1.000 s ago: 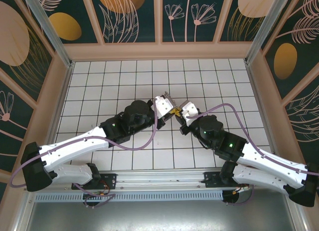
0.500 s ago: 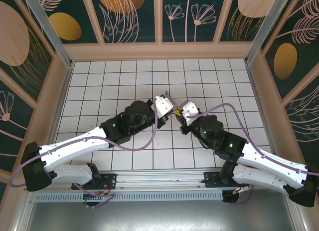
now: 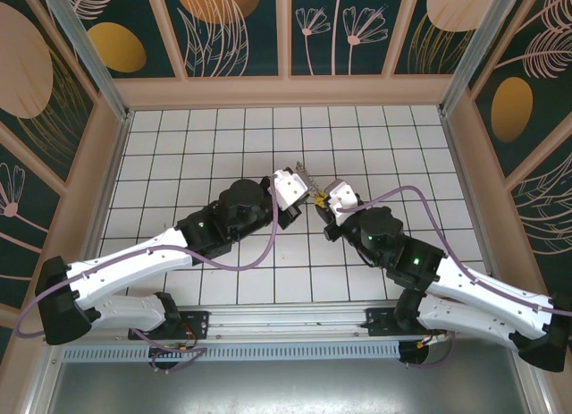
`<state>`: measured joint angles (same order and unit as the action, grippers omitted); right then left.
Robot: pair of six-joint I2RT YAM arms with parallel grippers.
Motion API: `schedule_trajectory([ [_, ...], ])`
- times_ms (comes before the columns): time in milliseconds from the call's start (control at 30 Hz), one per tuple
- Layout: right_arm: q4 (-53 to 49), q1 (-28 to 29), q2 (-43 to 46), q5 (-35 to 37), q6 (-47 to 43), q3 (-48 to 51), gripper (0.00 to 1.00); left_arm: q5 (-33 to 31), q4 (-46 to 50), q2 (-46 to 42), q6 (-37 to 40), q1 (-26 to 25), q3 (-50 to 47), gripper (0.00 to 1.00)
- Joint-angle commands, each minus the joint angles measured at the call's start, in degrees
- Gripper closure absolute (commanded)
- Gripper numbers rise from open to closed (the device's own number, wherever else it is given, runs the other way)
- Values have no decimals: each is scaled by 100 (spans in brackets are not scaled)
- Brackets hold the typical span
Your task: Put the keys on the keyring
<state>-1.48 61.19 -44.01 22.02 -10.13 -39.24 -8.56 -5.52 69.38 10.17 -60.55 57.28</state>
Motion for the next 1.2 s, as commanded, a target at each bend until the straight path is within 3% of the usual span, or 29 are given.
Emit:
schedule_trajectory([
  [0, 383, 2, 162, 7, 81, -39, 100, 110, -512, -204, -193, -8, -69, 100],
  [433, 678, 69, 636, -1007, -63, 208, 100, 355, -863, -470, -73, -2, -292, 100],
  [600, 585, 144, 443, -1045, -95, 121, 100, 587, -1120, -430, -113, 4, -329, 100],
  [900, 889, 491, 476, -1149, -289, 258, 99, 454, -1385, -346, -119, 4, -410, 100],
  [1000, 871, 632, 603, -1145, -360, 311, 85, 478, -1371, -474, -107, 40, -456, 100],
  [1167, 729, 746, 1043, -1474, -486, 347, 69, 1138, -1330, -854, -294, 400, -631, 100],
])
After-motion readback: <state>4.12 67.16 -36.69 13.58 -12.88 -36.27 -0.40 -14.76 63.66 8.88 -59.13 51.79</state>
